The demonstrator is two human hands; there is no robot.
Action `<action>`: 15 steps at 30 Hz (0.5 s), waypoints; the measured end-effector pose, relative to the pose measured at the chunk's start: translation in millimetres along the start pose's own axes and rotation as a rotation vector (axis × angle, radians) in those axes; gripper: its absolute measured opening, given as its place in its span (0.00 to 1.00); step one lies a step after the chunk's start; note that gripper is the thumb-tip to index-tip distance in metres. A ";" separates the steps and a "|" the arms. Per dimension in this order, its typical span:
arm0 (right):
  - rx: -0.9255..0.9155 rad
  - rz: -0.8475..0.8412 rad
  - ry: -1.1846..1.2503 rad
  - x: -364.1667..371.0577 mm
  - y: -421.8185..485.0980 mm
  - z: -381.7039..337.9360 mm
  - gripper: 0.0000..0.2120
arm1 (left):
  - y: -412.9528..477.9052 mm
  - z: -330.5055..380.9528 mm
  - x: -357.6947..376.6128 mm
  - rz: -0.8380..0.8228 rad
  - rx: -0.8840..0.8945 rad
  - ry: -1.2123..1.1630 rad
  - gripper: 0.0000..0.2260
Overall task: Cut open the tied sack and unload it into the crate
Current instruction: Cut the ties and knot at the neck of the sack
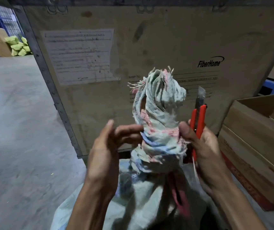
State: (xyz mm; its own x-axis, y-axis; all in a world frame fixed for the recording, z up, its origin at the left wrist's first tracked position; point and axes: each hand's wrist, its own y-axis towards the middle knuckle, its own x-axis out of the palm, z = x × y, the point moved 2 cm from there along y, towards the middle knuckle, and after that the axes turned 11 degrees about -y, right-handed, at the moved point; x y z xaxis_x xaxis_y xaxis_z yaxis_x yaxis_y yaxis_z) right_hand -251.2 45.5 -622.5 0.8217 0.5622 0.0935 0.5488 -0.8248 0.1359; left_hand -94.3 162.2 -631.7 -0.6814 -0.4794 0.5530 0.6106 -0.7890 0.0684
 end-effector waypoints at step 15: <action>0.093 0.075 0.026 12.3 -6.4 5.3 0.37 | -11.3 -31.0 9.3 -0.284 0.051 0.293 0.13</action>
State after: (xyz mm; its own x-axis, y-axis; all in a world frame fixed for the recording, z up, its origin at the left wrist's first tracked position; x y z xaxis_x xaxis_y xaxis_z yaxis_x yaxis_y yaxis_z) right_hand -243.8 57.3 -627.5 0.8574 0.4990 0.1258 0.4988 -0.8660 0.0353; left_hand -120.0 154.8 -653.1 -0.9075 -0.3400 0.2468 0.3956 -0.8893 0.2294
